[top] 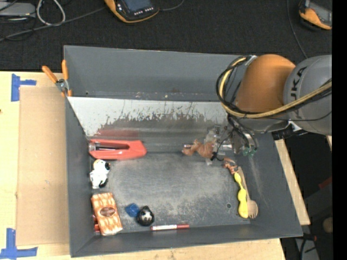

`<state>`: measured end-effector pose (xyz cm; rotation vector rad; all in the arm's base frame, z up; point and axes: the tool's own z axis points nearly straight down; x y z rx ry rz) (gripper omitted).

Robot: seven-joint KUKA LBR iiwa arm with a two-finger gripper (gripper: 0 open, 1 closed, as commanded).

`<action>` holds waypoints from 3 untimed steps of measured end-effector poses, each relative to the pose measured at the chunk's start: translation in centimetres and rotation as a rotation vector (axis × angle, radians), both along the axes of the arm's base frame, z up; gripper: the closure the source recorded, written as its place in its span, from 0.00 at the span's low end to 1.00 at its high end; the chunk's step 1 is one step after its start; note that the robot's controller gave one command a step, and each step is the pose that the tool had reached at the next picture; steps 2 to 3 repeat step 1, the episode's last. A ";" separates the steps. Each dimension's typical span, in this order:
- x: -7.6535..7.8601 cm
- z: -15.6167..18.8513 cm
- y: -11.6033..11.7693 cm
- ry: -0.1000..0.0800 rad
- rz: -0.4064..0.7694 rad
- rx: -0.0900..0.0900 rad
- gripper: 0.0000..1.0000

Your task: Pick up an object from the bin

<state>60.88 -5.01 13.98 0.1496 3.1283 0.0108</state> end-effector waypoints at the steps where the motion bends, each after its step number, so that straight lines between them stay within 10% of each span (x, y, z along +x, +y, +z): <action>1: 0.5 5.1 -1.0 -0.002 0.029 -0.001 1.00; 3: 0.5 5.1 -1.0 -0.002 0.029 -0.001 1.00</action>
Offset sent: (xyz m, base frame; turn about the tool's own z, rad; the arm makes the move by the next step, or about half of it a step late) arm -0.0024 -0.0077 0.1382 0.0401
